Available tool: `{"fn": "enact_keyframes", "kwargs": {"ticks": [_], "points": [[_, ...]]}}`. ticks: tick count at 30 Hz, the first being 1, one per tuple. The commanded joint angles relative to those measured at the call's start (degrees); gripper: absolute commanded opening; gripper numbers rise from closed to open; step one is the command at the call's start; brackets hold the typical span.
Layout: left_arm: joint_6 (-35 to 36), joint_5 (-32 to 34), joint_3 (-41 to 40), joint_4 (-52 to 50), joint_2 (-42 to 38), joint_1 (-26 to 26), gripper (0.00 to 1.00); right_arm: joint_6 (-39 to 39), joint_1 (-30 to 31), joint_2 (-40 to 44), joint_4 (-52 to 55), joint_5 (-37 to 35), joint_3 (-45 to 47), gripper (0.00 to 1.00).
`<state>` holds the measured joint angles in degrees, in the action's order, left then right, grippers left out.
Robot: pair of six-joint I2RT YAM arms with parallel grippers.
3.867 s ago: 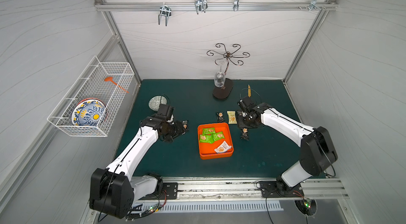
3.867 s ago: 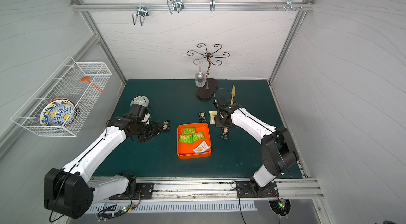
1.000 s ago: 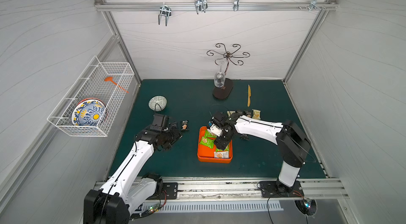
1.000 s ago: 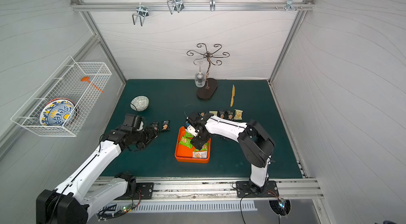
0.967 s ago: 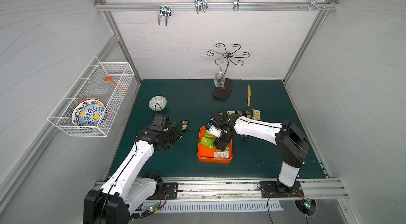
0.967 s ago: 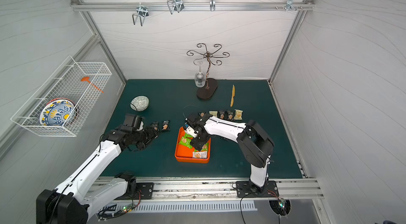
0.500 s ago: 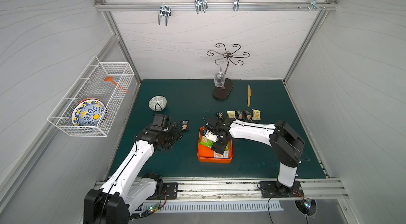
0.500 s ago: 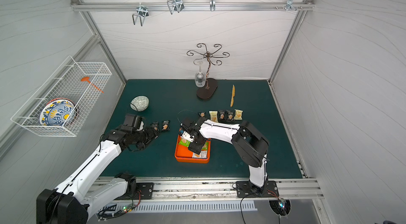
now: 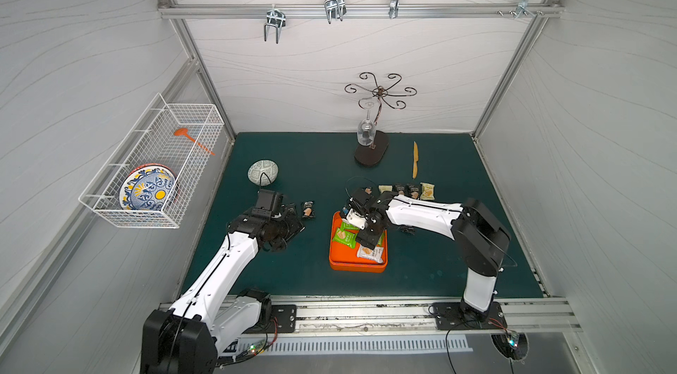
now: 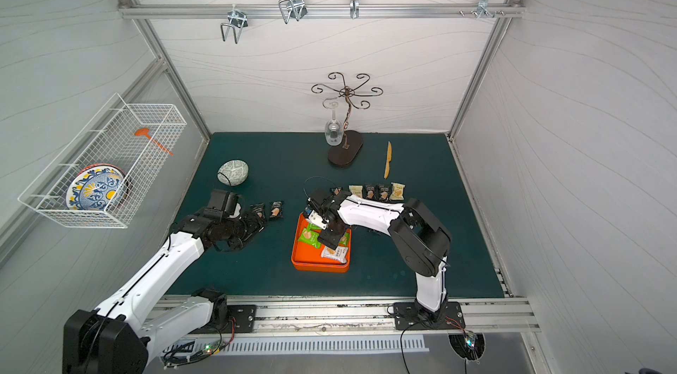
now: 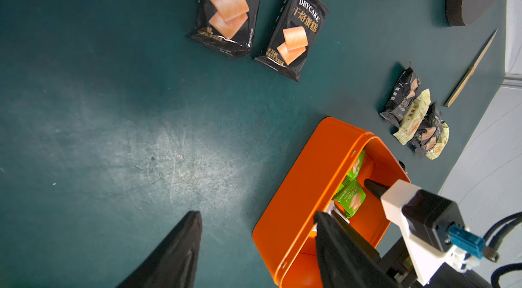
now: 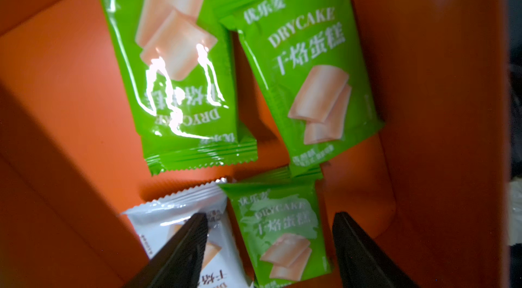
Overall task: Take the cookies out of the storage box
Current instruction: Adjust the cookie in the storage box.
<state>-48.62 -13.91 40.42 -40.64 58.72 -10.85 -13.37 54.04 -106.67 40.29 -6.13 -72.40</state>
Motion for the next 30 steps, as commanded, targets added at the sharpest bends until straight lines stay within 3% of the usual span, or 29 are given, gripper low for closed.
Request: {"fn": "enact_keyframes", "kwargs": {"ticks": [1, 7, 9, 11, 19, 26, 30], "points": [[0.54, -0.41, 0.73, 0.39, 0.28, 0.32, 0.67, -0.73, -1.09, -2.11, 1.94, -1.19, 1.03, 0.76], [0.61, -0.33, 0.63, 0.30, 0.07, 0.34, 0.67, 0.52, -1.31, -4.94, 2.26, -2.44, 0.05, 0.76], [0.62, -0.33, 0.62, 0.21, -0.02, 0.39, 0.67, 1.61, -1.68, -5.99, 2.63, -3.09, -0.95, 0.71], [0.63, -0.20, 0.52, 0.13, -0.34, 0.35, 0.67, 3.15, -3.25, -5.54, 2.73, 0.92, -1.89, 0.64], [0.45, -0.05, -0.26, 0.38, -0.63, 0.40, 0.67, 3.47, -4.42, -2.17, 3.62, 3.33, -1.47, 0.64], [0.80, -0.15, -0.17, 0.33, -0.51, 0.48, 0.67, 8.42, -5.49, 2.51, 2.68, 8.41, -0.20, 0.67], [0.52, -0.41, -0.42, 0.65, -0.30, 0.42, 0.67, 7.37, -6.18, 2.45, 3.80, 6.30, -1.41, 0.65]]}}
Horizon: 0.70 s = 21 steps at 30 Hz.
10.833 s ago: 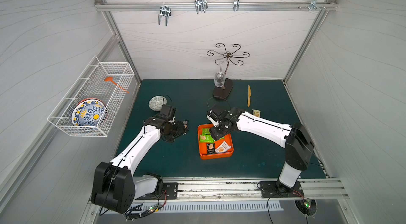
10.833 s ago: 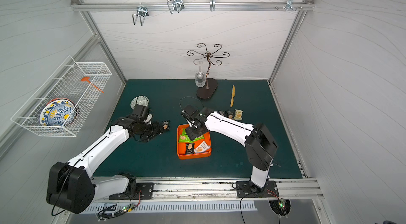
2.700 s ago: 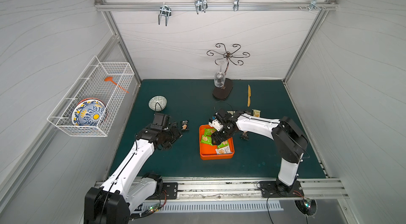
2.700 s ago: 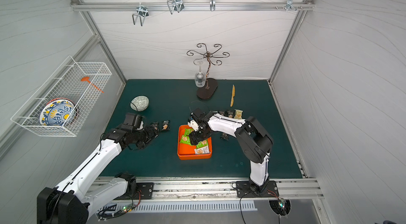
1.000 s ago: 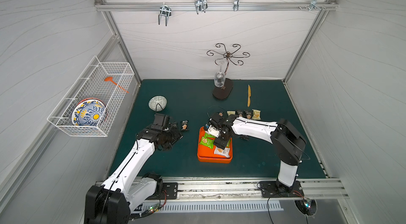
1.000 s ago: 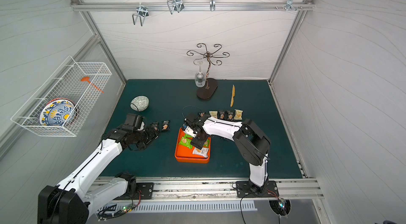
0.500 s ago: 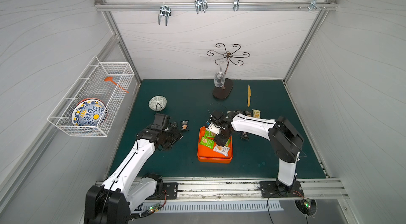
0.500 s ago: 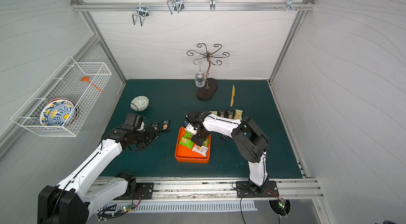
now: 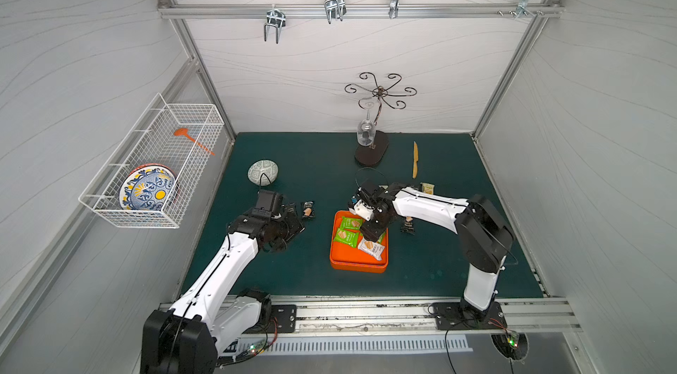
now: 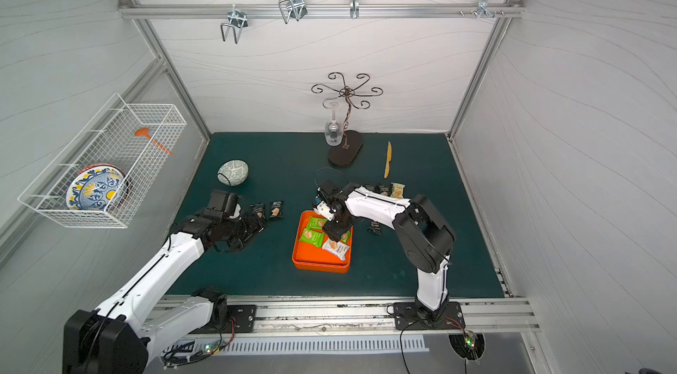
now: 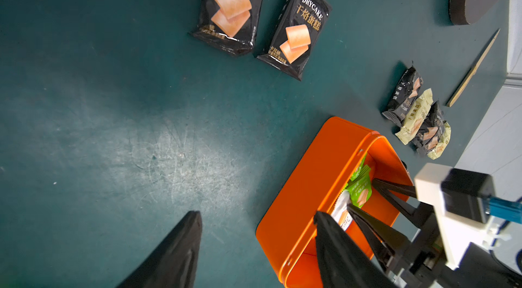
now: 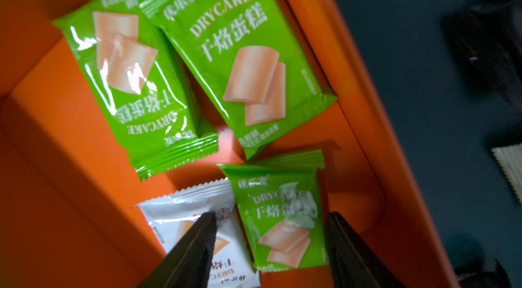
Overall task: Take the cookies out of the storage box
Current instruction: Adjust the cookie in the storage box.
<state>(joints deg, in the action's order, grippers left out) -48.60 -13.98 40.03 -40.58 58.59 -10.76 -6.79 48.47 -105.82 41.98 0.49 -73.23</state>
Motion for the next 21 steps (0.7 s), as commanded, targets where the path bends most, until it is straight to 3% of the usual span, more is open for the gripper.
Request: {"fn": "enact_keyframes", "kwargs": {"ticks": [1, 5, 8, 13, 18, 21], "points": [[0.42, -0.48, -0.04, 0.67, -0.17, 0.31, 0.67, 0.33, -0.57, 1.05, 2.69, -1.06, -0.99, 0.64], [0.35, -0.46, 0.05, 0.59, -0.37, 0.37, 0.67, -0.86, -0.40, -0.71, 3.09, -3.12, -1.15, 0.63], [0.51, -0.26, -0.10, 0.44, -0.66, 0.31, 0.67, 0.02, -0.39, -0.76, 2.36, -0.43, -0.87, 0.67], [0.22, -0.56, -0.57, 1.00, -0.28, 0.34, 0.67, 6.84, -0.67, 0.26, 0.58, 10.46, -3.95, 0.73], [0.21, -1.14, -0.04, 1.31, 0.12, 0.33, 0.67, 9.65, 0.38, -0.10, 1.02, 8.12, -5.50, 0.72], [0.69, -0.79, 0.09, 1.03, -0.02, 0.35, 0.68, 10.69, -0.68, -0.07, 2.82, 11.63, -5.62, 0.70]]}}
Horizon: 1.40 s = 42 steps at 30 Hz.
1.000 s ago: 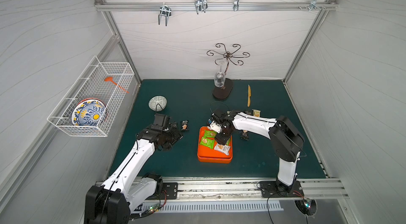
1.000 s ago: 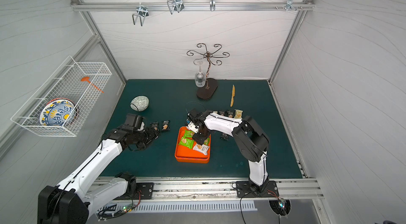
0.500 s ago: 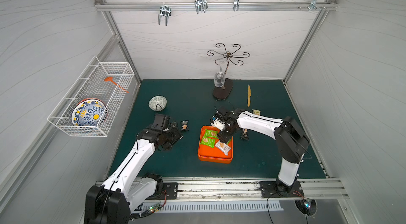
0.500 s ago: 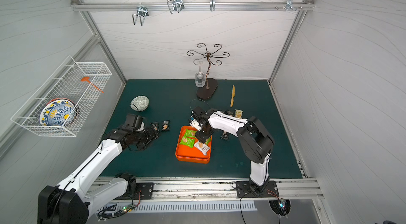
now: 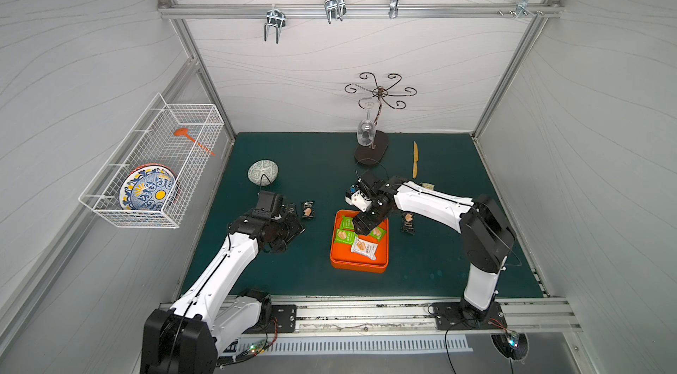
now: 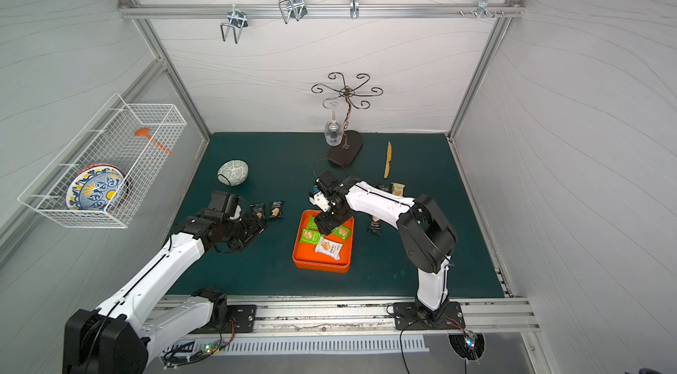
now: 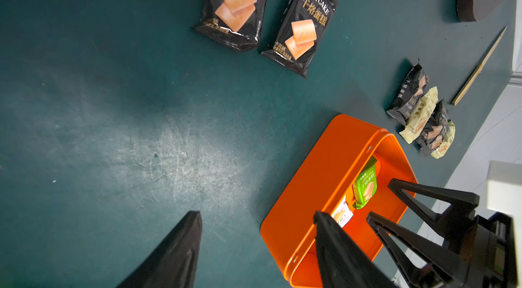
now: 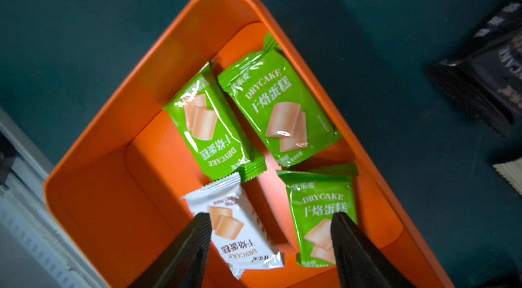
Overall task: Take the cookies out of the storage box
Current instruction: Adjust the cookie in the storage box, then pick up the cookie from the storage box.
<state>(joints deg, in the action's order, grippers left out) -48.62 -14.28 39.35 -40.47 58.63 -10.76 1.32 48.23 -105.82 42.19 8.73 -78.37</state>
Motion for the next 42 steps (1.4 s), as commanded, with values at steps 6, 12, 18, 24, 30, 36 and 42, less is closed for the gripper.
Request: {"fn": "enact_keyframes", "kwargs": {"ticks": [6, 12, 18, 24, 30, 36, 42], "points": [[0.25, -0.92, 0.45, 1.18, -0.41, 0.35, 0.67, -1.01, 4.06, 3.30, 3.63, 0.10, 3.13, 0.67], [0.38, -0.83, 0.63, 0.83, -0.74, 0.39, 0.67, -2.30, 8.19, 3.09, 4.12, -5.98, 5.07, 0.73], [0.46, -0.53, 0.74, 0.35, -0.89, 0.35, 0.67, -4.89, 10.33, 0.22, 2.98, -12.02, 5.12, 0.74], [0.37, -0.15, 0.64, -0.13, -1.26, 0.37, 0.67, -5.80, 10.56, -2.34, 1.51, -12.89, 5.43, 0.73], [0.53, 0.05, 0.55, -0.31, -1.22, 0.46, 0.67, -5.63, 11.99, -3.42, 0.45, -13.30, 5.08, 0.70], [0.70, 0.12, 0.68, -0.40, -1.13, 0.44, 0.67, -5.31, 13.73, -2.74, 0.10, -16.02, 5.71, 0.62], [0.50, -0.13, 0.29, -0.14, -1.19, 0.48, 0.67, -5.45, 13.63, -3.81, 0.83, -17.43, 6.47, 0.62]]}}
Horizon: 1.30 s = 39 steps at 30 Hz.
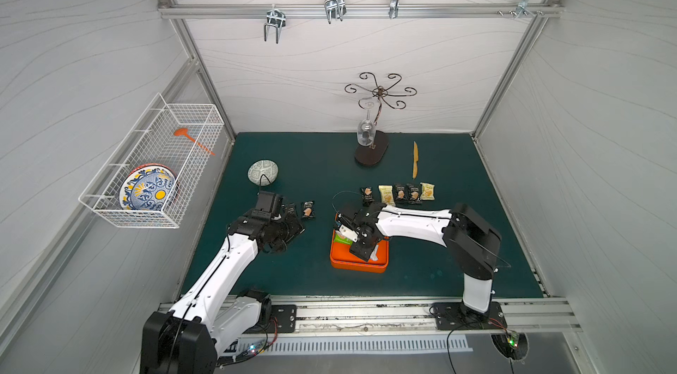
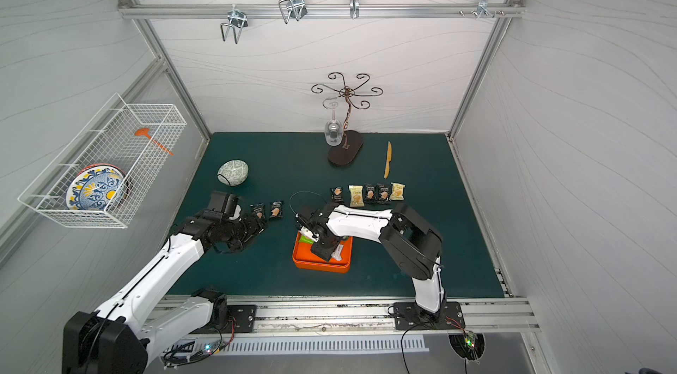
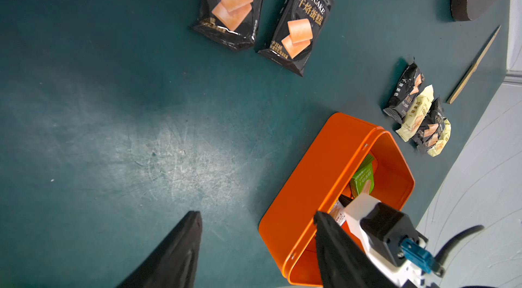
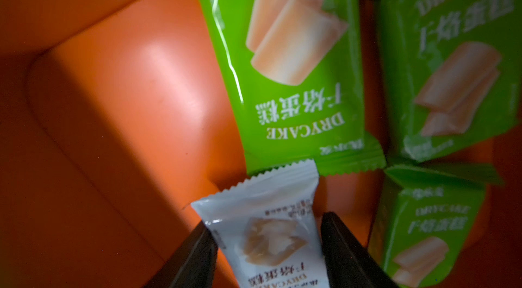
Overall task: Take the cookies out of the storage box
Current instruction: Pick up the cookie from the storage box.
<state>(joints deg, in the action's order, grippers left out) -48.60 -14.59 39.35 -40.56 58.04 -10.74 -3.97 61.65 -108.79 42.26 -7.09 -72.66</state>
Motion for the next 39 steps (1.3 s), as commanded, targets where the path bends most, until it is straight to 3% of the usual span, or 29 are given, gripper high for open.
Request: {"fn": "enact_keyframes", "kwargs": {"ticks": [1, 8, 24, 30, 39], "points": [[0.50, 0.18, 0.38, -0.20, -0.67, 0.43, 0.67, -0.16, 0.23, -1.19, 0.74, -1.86, 0.77, 0.60], [0.51, 0.53, 0.46, -0.58, -1.35, 0.53, 0.67, -0.12, 0.13, -1.30, 0.88, -1.58, -0.29, 0.42], [3.11, 0.33, 3.48, -0.79, 1.32, 0.62, 0.67, 8.46, -6.00, 11.90, 3.24, 6.53, -1.32, 0.41], [5.38, -1.45, 5.52, -1.09, 3.16, 0.50, 0.67, 13.71, -11.98, 15.58, 6.16, 5.59, -3.33, 0.41], [8.88, -1.22, 10.65, -3.30, 8.50, -3.86, 0.67, 22.09, -27.84, 18.59, 12.67, -1.54, -3.06, 0.41]]}}
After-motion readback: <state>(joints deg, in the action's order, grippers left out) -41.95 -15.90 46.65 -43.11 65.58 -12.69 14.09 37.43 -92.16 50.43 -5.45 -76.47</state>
